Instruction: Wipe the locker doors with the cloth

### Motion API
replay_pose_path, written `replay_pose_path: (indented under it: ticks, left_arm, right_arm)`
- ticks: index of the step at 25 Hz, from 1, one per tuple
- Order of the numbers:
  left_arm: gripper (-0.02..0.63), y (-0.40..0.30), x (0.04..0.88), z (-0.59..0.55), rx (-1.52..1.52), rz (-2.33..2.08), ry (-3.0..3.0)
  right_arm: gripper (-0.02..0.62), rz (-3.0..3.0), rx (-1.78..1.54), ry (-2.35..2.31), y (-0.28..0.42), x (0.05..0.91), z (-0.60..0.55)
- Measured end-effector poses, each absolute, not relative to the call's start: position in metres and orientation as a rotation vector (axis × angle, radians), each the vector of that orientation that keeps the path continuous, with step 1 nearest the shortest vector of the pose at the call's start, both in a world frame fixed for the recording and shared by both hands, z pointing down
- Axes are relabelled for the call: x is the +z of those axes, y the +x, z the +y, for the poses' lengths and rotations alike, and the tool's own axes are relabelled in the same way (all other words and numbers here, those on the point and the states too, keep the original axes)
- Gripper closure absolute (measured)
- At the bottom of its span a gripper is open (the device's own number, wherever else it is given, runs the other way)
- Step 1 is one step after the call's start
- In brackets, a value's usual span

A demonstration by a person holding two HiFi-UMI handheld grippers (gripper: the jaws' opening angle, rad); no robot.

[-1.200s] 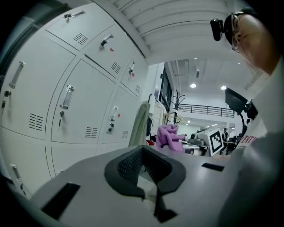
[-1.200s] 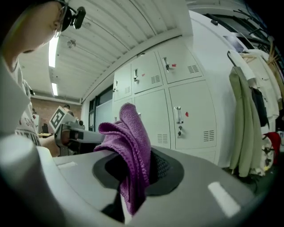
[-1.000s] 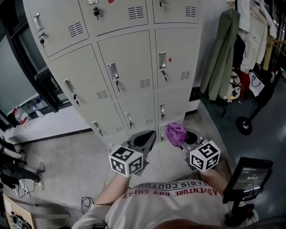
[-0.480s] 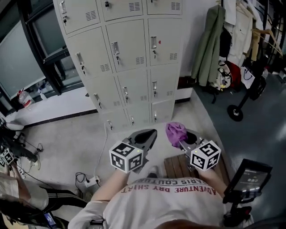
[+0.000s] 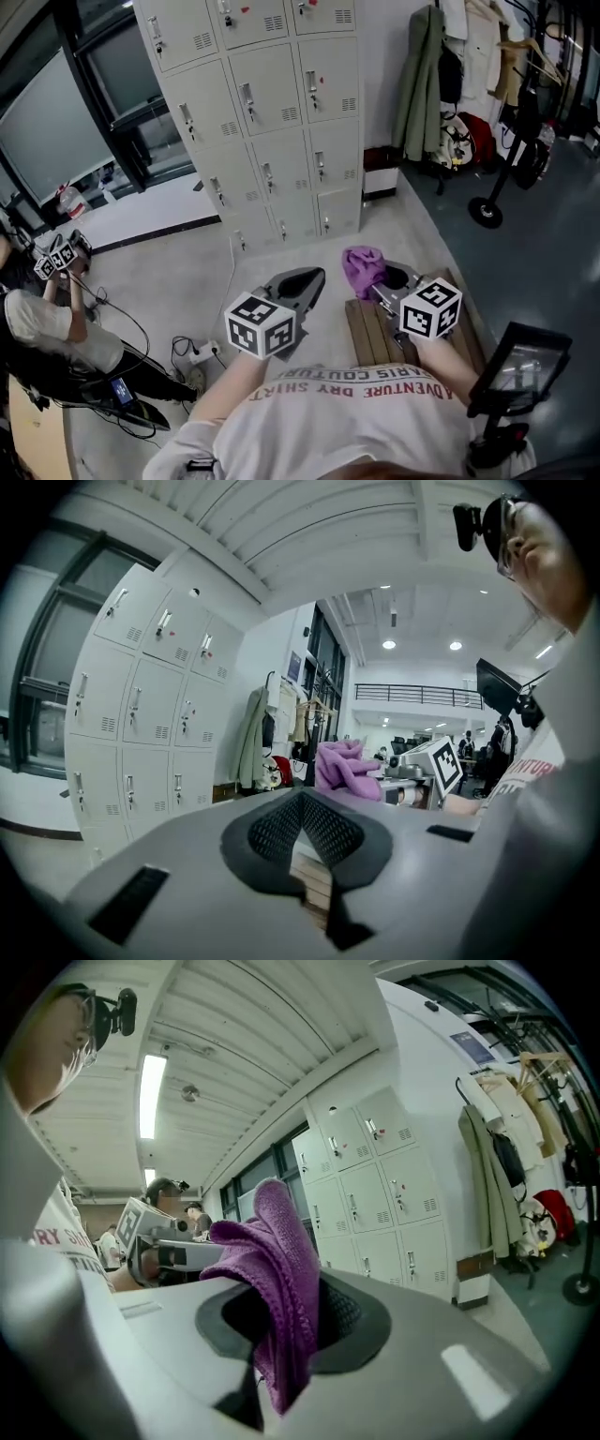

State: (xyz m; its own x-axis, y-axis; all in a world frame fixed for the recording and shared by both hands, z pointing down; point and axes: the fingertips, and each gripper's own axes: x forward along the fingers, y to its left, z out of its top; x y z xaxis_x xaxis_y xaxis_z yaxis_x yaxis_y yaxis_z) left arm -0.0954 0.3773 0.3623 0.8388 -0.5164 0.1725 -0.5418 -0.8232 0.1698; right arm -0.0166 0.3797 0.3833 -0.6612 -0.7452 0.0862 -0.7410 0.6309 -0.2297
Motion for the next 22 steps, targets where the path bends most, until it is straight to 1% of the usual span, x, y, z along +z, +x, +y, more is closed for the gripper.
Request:
replay_pose_path:
  ticks: [6,12,22]
  left_arm:
    - [0.604,-0.101,0.354,0.42,0.186,-0.848,2.828]
    - [0.604,-0.118,0.35,0.444,0.194,-0.866,2.851]
    - [0.603,-0.154,0.343,0.453,0.134,-0.897,2.838]
  right_arm:
    - [0.522,2.836,-0.373,-1.242,-0.024,0.375,0.423]
    - [0.522,2.871,-0.317,-1.203,-0.049,0.369,0.442]
    - [0.522,2.886,-0.327,-1.161,-0.081,0.364,0.451]
